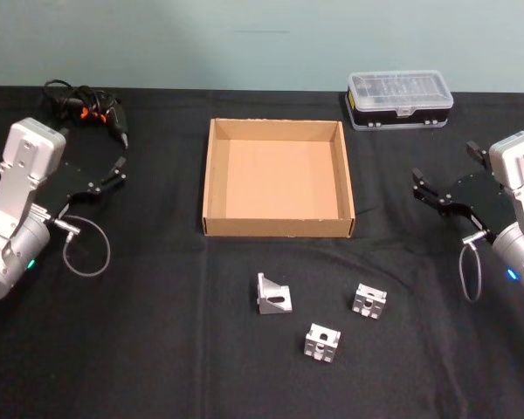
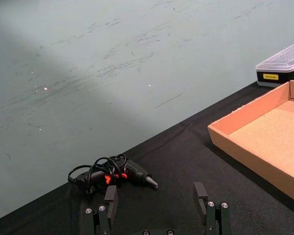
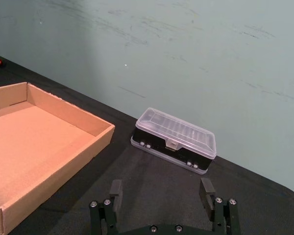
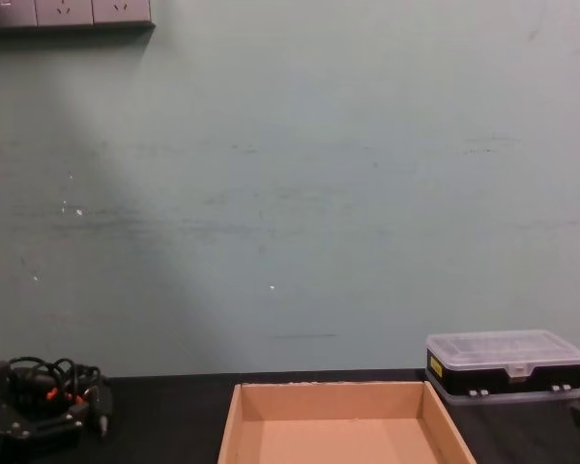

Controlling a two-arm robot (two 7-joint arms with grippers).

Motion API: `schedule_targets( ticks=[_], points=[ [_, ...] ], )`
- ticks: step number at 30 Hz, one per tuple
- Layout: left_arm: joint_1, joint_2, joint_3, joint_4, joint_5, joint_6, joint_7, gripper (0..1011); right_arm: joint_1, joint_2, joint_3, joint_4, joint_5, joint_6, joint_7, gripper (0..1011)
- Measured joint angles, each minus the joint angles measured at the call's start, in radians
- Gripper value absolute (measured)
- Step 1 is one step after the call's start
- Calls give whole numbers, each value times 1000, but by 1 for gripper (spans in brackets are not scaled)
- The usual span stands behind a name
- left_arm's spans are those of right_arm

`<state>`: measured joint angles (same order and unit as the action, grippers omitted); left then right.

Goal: Use one hand to pick up the angle iron from the table and place it into the box.

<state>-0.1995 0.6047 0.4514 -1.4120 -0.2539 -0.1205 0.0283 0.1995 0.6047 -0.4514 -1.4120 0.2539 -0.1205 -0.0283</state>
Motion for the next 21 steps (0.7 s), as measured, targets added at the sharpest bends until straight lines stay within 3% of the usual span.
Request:
schedule_targets(
  ticks=[17,21],
  points=[
    [0,0,0,0,0,0,0,1011,0,0,0,0,0,0,0,1003],
    [0,0,0,0,0,0,0,1011,-2,0,14,-3,8,-10,21,1003]
  ],
)
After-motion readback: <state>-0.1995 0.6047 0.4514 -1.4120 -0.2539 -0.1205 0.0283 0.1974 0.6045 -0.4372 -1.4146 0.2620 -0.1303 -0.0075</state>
